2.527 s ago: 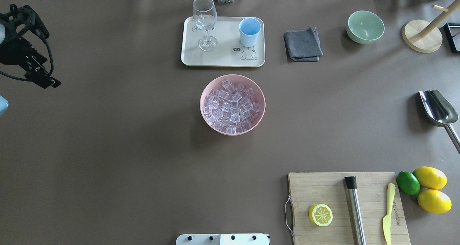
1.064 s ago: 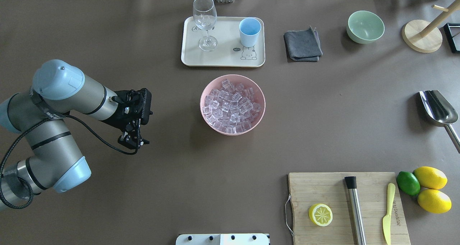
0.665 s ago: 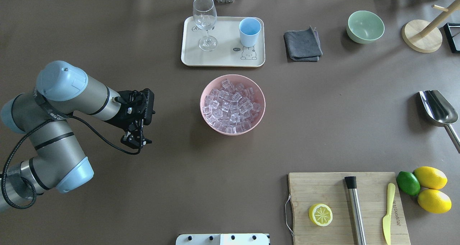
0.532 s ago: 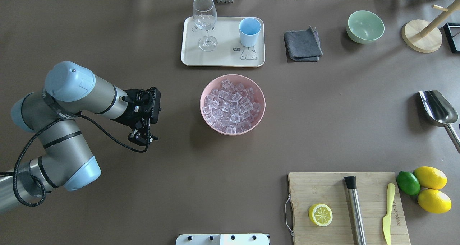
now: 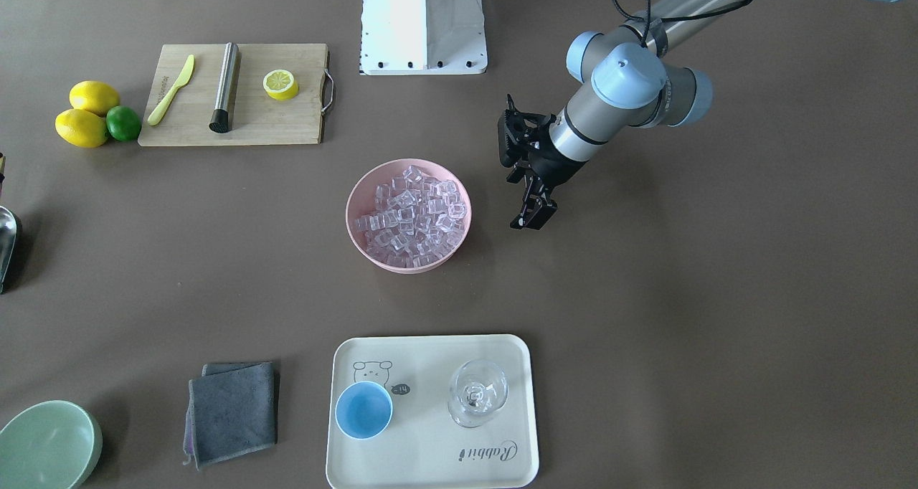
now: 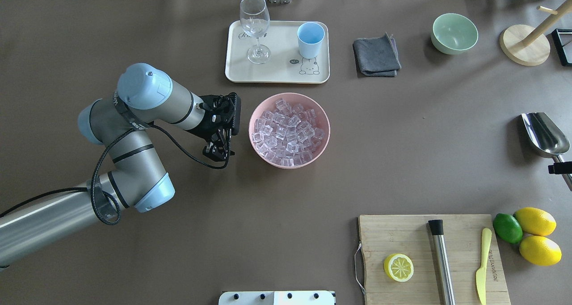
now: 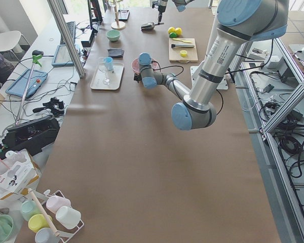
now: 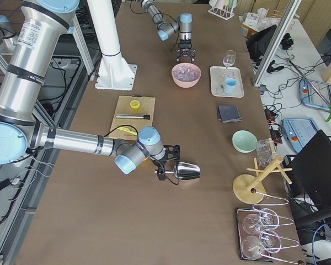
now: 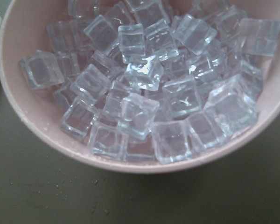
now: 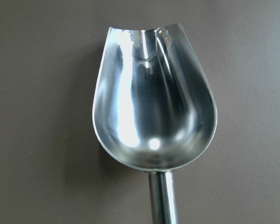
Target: Put ice in cup with scoop
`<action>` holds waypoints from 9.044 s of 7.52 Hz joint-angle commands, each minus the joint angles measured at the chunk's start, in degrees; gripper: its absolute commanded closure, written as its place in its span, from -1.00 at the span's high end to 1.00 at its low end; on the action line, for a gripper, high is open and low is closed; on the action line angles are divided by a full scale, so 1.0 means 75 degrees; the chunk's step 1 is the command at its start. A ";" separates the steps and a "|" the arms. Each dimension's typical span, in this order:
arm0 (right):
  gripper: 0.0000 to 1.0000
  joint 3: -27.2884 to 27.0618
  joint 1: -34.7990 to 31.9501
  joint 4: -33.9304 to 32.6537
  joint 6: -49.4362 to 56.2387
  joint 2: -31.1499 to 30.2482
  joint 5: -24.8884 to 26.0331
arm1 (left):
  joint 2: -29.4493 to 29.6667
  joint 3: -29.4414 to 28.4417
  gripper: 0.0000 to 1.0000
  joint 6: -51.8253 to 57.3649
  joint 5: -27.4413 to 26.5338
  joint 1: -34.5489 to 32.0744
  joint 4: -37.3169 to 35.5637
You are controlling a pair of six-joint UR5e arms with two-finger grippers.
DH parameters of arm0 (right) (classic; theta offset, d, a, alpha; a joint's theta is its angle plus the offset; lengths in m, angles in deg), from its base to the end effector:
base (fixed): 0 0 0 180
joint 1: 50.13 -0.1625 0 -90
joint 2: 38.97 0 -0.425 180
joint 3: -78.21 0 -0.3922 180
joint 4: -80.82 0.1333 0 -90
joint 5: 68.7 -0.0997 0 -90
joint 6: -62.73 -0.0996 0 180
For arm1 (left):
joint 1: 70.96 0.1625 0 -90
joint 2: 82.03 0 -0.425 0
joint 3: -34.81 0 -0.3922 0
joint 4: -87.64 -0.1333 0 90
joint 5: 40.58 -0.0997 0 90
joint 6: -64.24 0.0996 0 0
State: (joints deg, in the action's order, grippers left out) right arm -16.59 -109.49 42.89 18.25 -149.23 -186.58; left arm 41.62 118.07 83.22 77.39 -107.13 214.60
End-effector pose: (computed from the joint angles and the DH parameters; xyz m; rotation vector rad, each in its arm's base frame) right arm -0.1106 -0.3568 0.6770 0.2098 -0.7535 0.0737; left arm 0.5205 -0.4878 0.2880 0.9983 0.8143 1.3789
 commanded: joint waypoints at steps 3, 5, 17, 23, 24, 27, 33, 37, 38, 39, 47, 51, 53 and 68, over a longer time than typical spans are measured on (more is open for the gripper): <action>0.40 0.0100 0.0297 0.0005 0.0036 -0.0017 0.0003 | 0.0306 -0.0461 0.96 -0.0747 0.0044 0.0170 0.0354; -0.14 0.0100 0.0321 0.0005 0.0048 -0.0029 0.0003 | 0.0306 -0.0554 0.96 -0.0819 0.0056 0.0229 0.0635; -1.00 -0.2478 -0.2455 -0.6663 0.7774 0.2138 -0.1544 | 0.0365 -0.1152 0.96 -0.2412 -0.0073 0.0358 0.2360; -1.00 -0.3145 -0.1335 -0.6814 0.9400 0.2711 -0.1133 | 0.0224 -0.1152 0.96 -0.2389 -0.0120 0.0359 0.2735; -1.00 -0.3285 -0.0972 -0.7453 0.9399 0.3305 -0.1169 | 0.0224 -0.1164 0.96 -0.2389 -0.0131 0.0370 0.2746; -1.00 -0.3733 0.0375 -0.9790 0.8768 0.5112 -0.0226 | 0.0259 -0.1164 0.96 -0.2389 -0.0166 0.0393 0.2758; -1.00 -0.2765 0.2159 -1.4190 0.8778 0.8845 0.1594 | 0.0271 -0.1164 0.96 -0.2389 -0.0190 0.0417 0.2758; -1.00 -0.1638 0.2932 -1.5730 0.8860 1.0068 0.3094 | 0.0271 -0.1164 0.96 -0.2389 -0.0190 0.0417 0.2758; -1.00 -0.1460 0.3050 -1.5988 0.8860 1.0374 0.3259 | 0.0271 -0.1164 0.96 -0.2389 -0.0190 0.0417 0.2758; -1.00 -0.1447 0.3167 -1.6025 0.8860 1.0389 0.3412 | 0.0271 -0.1164 0.96 -0.2389 -0.0190 0.0417 0.2758; -1.00 0.0111 0.3602 -1.5253 0.8860 1.0776 0.4210 | 0.0259 -0.1164 0.96 -0.2389 -0.0190 0.0417 0.2805; -1.00 0.0428 0.4012 -1.5229 0.8860 1.0776 0.4631 | 0.0259 -0.1164 0.96 -0.2389 -0.0190 0.0417 0.2805; -1.00 0.0755 0.4024 -1.4704 0.8860 1.0764 0.4690 | 0.0259 -0.1164 0.96 -0.2401 -0.0190 0.0417 0.2817; -1.00 -0.0836 0.3954 -1.0882 0.8615 0.8479 0.3414 | 0.0388 -0.1164 0.96 -0.2436 -0.0401 0.0546 0.2805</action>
State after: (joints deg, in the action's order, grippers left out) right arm -21.71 -79.64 -40.41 83.24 -84.69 -159.94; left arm 44.33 109.33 65.09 74.67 -103.13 235.64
